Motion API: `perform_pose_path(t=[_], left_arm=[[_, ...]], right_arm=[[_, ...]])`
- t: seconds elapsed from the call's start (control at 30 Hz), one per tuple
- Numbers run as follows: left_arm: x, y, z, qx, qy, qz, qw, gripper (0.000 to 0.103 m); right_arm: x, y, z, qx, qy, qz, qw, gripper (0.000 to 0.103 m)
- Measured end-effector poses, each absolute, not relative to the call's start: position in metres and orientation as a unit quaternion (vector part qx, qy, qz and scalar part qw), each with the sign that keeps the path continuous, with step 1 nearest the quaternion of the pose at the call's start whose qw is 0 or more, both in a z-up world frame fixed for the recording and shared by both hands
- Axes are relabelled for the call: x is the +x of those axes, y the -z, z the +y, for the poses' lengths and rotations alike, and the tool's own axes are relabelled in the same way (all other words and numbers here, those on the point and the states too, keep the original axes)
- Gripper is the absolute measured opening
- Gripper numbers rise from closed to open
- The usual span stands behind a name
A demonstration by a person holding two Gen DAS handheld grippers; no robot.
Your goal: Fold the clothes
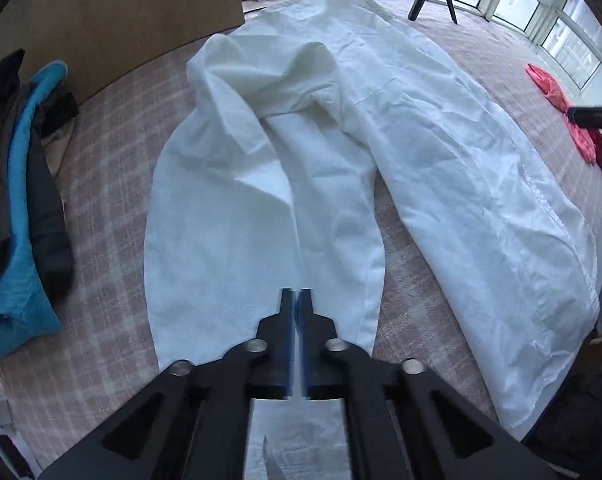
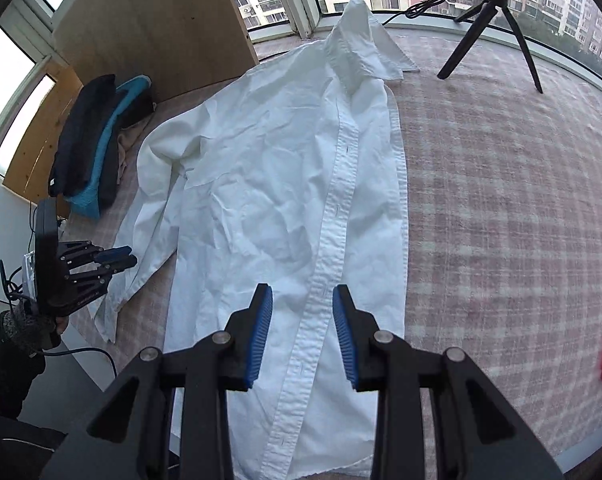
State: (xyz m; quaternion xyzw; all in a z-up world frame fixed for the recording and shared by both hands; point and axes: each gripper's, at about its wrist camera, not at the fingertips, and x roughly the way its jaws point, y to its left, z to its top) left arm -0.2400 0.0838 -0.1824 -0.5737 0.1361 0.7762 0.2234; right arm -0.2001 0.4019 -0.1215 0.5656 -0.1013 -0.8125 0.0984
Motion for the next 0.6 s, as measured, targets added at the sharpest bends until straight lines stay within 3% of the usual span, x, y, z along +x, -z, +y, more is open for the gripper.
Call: perform_pose_path(t=[0.17, 0.27, 0.37, 0.6], left_arm=[[-0.245, 0.171, 0.066, -0.572, -0.780, 0.113, 0.226, 0.001], [-0.245, 0.168, 0.064, -0.575, -0.778, 0.116, 0.224, 0.008], [-0.227, 0.164, 0.064, -0.574, -0.778, 0.121, 0.225, 0.021], [-0.163, 0.164, 0.063, -0.569, -0.788, 0.115, 0.204, 0.024]], right_arm=[[-0.188, 0.130, 0.414, 0.563, 0.811, -0.129, 0.092, 0.031], [-0.185, 0.137, 0.415, 0.564, 0.808, -0.139, 0.095, 0.031], [-0.183, 0.141, 0.416, 0.565, 0.806, -0.148, 0.097, 0.031], [-0.183, 0.138, 0.422, 0.562, 0.805, -0.164, 0.098, 0.031]])
